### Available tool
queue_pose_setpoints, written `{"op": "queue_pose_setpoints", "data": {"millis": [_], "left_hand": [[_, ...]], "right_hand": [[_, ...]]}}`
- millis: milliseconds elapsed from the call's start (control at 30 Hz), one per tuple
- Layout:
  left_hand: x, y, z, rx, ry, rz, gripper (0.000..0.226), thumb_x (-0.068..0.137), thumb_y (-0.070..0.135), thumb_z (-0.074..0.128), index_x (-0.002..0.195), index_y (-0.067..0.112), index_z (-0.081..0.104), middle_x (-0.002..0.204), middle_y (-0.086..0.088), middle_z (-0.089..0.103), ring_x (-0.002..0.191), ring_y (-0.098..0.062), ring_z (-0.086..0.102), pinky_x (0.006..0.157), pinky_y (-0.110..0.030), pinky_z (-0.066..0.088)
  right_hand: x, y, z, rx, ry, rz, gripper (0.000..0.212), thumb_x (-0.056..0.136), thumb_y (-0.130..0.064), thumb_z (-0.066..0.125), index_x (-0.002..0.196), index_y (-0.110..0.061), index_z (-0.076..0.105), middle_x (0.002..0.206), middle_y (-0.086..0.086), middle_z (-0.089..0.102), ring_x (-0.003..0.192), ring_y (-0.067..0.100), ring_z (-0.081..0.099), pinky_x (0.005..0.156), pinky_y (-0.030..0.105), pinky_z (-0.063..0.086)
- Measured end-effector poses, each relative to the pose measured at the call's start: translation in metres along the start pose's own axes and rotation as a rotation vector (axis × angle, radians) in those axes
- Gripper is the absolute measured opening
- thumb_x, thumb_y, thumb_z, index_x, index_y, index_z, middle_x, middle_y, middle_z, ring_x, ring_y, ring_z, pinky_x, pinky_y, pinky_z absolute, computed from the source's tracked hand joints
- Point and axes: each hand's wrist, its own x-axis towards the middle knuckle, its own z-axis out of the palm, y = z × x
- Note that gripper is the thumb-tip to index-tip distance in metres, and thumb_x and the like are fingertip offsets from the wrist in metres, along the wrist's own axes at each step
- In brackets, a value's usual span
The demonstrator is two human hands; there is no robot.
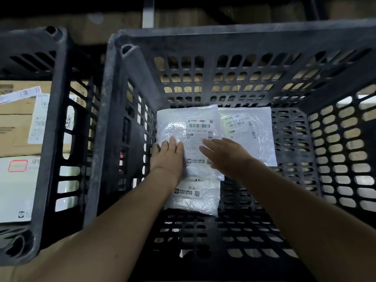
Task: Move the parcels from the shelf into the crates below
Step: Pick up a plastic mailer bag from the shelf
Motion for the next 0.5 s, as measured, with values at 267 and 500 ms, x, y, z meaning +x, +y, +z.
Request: {"op": "queue_pose_setpoints", "data": {"millis": [267, 500], "left_hand": [[-0.004, 0.0, -0.025, 0.155, 0.09, -0.031, 0.092, 0.082, 0.025, 0.065, 0.148, 0.011, 0.003, 0.151, -0.009, 0.019, 0.138, -0.028, 0.022, 0.115, -0.046, 0.016], [0.018, -0.006, -0.024, 0.199, -0.008, -0.062, 0.098, 0.087, 0.025, 0.058, 0.147, 0.004, -0.016, 0.157, -0.011, -0.016, 0.145, -0.029, -0.001, 0.116, -0.052, -0.001]], "right_hand": [[-0.004, 0.0, -0.013, -0.099, 0.061, 0.13, 0.101, 0.061, -0.038, 0.086, 0.144, -0.01, 0.036, 0.149, 0.019, 0.033, 0.129, 0.031, 0.044, 0.095, 0.049, 0.045], [0.007, 0.021, -0.007, -0.055, -0.087, 0.107, 0.111, 0.077, -0.055, 0.067, 0.151, -0.02, -0.007, 0.159, 0.005, -0.013, 0.146, 0.023, 0.002, 0.115, 0.048, 0.015]]}}
